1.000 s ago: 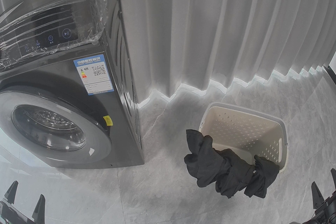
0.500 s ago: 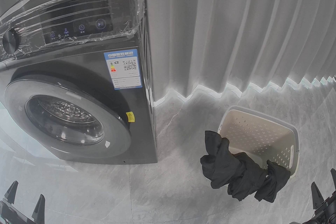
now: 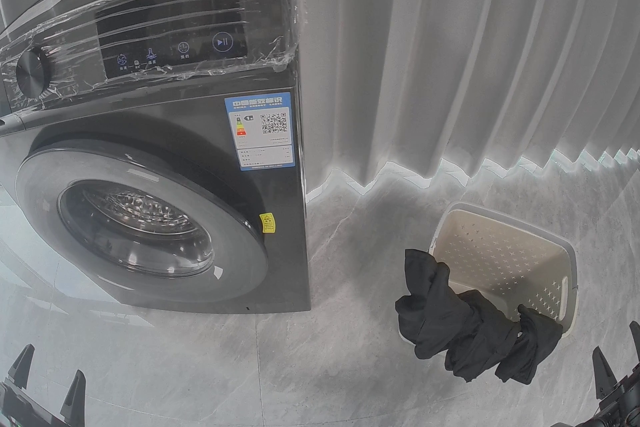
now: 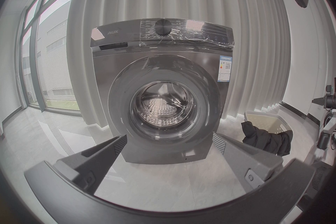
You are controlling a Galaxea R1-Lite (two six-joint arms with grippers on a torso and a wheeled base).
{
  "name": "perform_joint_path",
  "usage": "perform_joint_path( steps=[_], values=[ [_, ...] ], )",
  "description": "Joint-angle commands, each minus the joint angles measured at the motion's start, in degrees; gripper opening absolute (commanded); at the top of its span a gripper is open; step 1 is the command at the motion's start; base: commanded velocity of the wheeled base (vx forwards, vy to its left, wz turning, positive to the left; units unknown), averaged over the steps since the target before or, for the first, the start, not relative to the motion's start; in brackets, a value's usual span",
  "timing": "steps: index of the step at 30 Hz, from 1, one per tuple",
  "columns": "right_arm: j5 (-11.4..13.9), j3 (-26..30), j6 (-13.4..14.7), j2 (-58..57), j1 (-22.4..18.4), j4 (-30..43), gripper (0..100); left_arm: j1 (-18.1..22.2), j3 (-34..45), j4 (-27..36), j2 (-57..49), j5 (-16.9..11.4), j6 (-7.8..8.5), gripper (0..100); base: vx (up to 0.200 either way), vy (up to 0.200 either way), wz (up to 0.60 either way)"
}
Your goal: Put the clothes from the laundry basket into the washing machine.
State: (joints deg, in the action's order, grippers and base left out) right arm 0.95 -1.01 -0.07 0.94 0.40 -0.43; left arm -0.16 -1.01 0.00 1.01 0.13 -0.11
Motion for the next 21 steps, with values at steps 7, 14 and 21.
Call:
perform_joint_path(
  steps=[7, 14, 21],
  values=[
    [0.0, 1.0, 0.0, -0.5, -0.1, 0.0, 100, 0.0, 1.0, 0.0, -0.8, 0.0, -0.42, 100, 0.0, 0.086, 0.0],
    [0.0, 1.0, 0.0, -0.5, 0.0, 0.1, 100, 0.0, 1.0, 0.0, -0.8, 0.0, -0.24, 100, 0.0, 0.086, 0.0],
    [0.0, 1.0, 0.0, -0.5, 0.0, 0.0, 100, 0.0, 1.0, -0.1, -0.8, 0.0, -0.77, 100, 0.0, 0.057, 0.0]
  ],
)
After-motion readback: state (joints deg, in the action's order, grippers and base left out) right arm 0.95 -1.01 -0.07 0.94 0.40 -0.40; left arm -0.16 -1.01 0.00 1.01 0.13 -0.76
